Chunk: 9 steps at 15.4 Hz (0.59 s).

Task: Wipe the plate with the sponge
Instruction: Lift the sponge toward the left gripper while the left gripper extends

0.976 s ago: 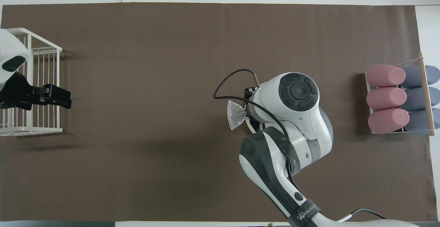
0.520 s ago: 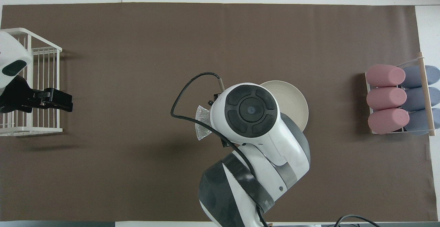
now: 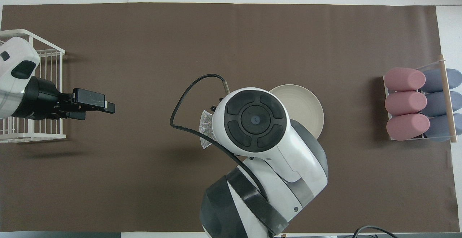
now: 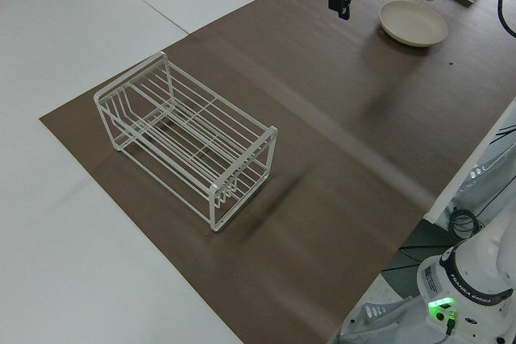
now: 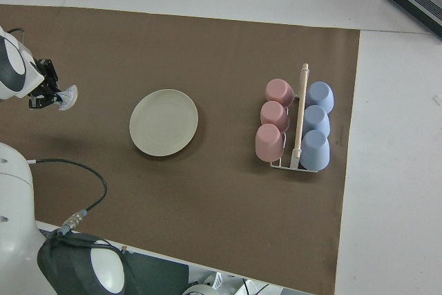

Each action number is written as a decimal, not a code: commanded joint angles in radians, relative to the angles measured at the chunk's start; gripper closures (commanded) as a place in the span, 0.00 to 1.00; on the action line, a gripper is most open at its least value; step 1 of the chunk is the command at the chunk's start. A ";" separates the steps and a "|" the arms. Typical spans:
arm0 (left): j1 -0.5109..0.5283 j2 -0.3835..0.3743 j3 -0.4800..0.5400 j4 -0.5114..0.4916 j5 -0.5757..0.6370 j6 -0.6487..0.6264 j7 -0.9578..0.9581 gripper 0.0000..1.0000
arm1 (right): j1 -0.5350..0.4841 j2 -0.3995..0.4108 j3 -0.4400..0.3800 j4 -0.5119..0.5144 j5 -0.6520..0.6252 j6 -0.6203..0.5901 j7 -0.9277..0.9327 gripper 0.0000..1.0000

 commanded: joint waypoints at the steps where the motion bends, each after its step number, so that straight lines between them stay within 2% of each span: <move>1: -0.022 -0.097 -0.005 -0.180 -0.188 0.120 0.028 0.00 | -0.011 0.010 0.007 0.019 -0.019 -0.014 0.017 1.00; 3: -0.036 -0.094 -0.004 -0.224 -0.332 0.140 0.092 0.00 | -0.013 0.010 0.009 0.018 -0.019 -0.015 0.017 1.00; 5: -0.038 -0.097 -0.004 -0.296 -0.525 0.175 0.184 0.00 | -0.013 0.010 0.009 0.018 -0.019 -0.015 0.017 1.00; 9: -0.102 -0.082 -0.005 -0.375 -0.757 0.238 0.359 0.00 | -0.014 0.010 0.009 0.018 -0.019 -0.014 0.017 1.00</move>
